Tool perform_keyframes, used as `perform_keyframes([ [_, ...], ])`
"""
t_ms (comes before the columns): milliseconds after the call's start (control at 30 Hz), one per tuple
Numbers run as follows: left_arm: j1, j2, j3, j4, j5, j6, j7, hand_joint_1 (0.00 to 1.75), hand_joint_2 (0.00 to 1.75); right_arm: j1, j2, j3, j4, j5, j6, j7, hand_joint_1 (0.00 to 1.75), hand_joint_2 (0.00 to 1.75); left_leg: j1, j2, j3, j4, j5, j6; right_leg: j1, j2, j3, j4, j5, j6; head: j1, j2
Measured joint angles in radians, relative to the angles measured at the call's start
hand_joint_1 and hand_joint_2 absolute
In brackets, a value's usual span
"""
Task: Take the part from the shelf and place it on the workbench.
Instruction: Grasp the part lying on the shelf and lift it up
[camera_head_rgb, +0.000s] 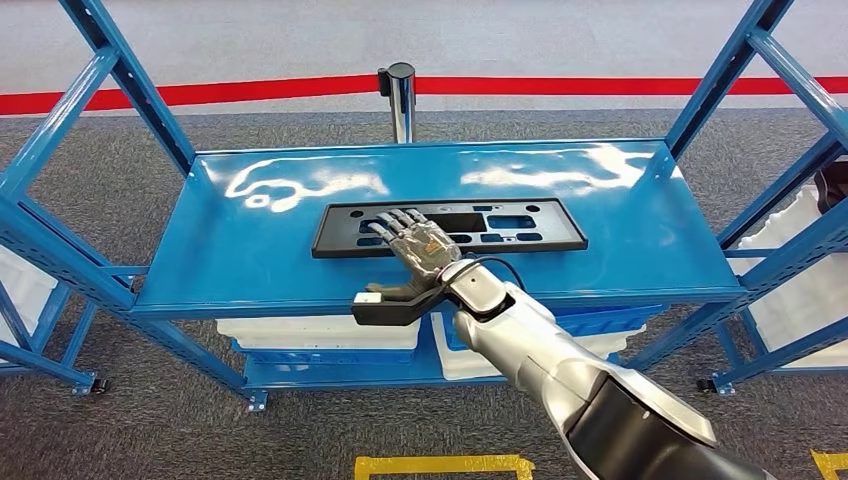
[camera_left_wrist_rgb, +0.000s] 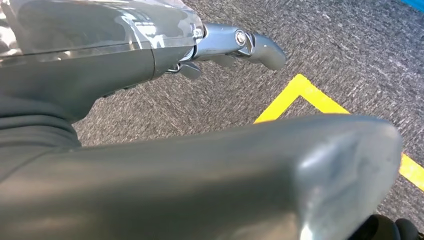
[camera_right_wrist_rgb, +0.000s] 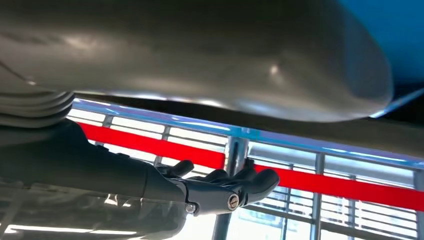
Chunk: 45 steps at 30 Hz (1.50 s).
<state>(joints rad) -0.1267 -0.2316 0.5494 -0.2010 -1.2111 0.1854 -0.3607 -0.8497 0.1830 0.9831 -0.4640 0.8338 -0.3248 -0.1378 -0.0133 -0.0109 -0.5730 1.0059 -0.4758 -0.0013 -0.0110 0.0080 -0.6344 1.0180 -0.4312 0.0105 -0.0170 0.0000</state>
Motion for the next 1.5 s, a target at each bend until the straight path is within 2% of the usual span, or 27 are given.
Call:
perform_keyframes([
  [200, 0.0, 0.0, 0.0, 0.0, 0.012, 0.004, -0.001, 0.0, 0.0, -0.004, -0.019, -0.017, 0.046, 0.015, -0.014, 0.01, 0.0, 0.0, 0.0, 0.0, 0.0, 0.0, 0.0, 0.0, 0.0, 0.0, 0.0, 0.0, 0.0, 0.0, 0.0, 0.0],
  [333, 0.0, 0.0, 0.0, 0.0, 0.015, 0.004, -0.001, 0.0, 0.0, -0.004, -0.037, -0.038, 0.066, 0.023, -0.032, 0.022, 0.0, 1.75, 0.0, 0.0, 0.0, 0.0, 0.0, 0.0, 0.0, 0.0, 0.0, 0.0, 0.0, 0.0, 0.0, 0.0],
  [700, 0.001, 0.0, -0.002, 0.0, 0.022, 0.005, -0.002, 0.0, 0.0, -0.005, -0.081, -0.104, 0.086, 0.042, -0.08, 0.02, 0.0, 1.75, 0.0, 0.0, 0.0, 0.0, 0.0, 0.0, 0.0, 0.0, 0.0, 0.0, 0.0, 0.0, 0.0, 0.0],
  [1133, 0.001, -0.001, -0.01, 0.0, 0.026, 0.005, -0.002, 0.0, 0.0, -0.004, -0.093, -0.142, 0.087, 0.071, -0.127, 0.012, 0.0, 1.75, 0.0, 0.0, 0.0, 0.0, 0.0, 0.0, 0.0, 0.0, 0.0, 0.0, 0.0, 0.0, 0.0, 0.0],
  [1167, 0.001, -0.001, -0.01, 0.0, 0.026, 0.005, -0.002, 0.0, 0.0, -0.004, -0.093, -0.142, 0.087, 0.075, -0.128, 0.014, 0.15, 1.75, 0.0, 0.0, 0.0, 0.0, 0.0, 0.0, 0.0, 0.0, 0.0, 0.0, 0.0, 0.0, 0.0, 0.0],
  [1267, 0.001, -0.001, -0.012, 0.0, 0.026, 0.005, -0.001, 0.0, 0.0, -0.003, -0.094, -0.144, 0.087, 0.085, -0.129, 0.02, 0.83, 1.75, 0.0, 0.0, 0.0, 0.0, 0.0, 0.0, 0.0, 0.0, 0.0, 0.0, 0.0, 0.0, 0.0, 0.0],
  [1300, 0.001, -0.001, -0.012, 0.0, 0.026, 0.005, -0.001, 0.0, 0.0, -0.003, -0.095, -0.145, 0.087, 0.089, -0.129, 0.021, 0.88, 1.75, 0.0, 0.0, 0.0, 0.0, 0.0, 0.0, 0.0, 0.0, 0.0, 0.0, 0.0, 0.0, 0.0, 0.0],
  [1433, 0.001, -0.001, -0.015, 0.0, 0.029, 0.006, -0.001, 0.0, 0.0, 0.0, -0.098, -0.151, 0.087, 0.108, -0.132, 0.03, 0.84, 1.75, 0.0, 0.0, 0.0, 0.0, 0.0, 0.0, 0.0, 0.0, 0.0, 0.0, 0.0, 0.0, 0.0, 0.0],
  [1500, 0.001, -0.001, -0.015, 0.0, 0.03, 0.006, -0.001, 0.0, 0.0, 0.001, -0.099, -0.152, 0.087, 0.113, -0.134, 0.033, 0.43, 1.75, 0.0, 0.0, 0.0, 0.0, 0.0, 0.0, 0.0, 0.0, 0.0, 0.0, 0.0, 0.0, 0.0, 0.0],
])
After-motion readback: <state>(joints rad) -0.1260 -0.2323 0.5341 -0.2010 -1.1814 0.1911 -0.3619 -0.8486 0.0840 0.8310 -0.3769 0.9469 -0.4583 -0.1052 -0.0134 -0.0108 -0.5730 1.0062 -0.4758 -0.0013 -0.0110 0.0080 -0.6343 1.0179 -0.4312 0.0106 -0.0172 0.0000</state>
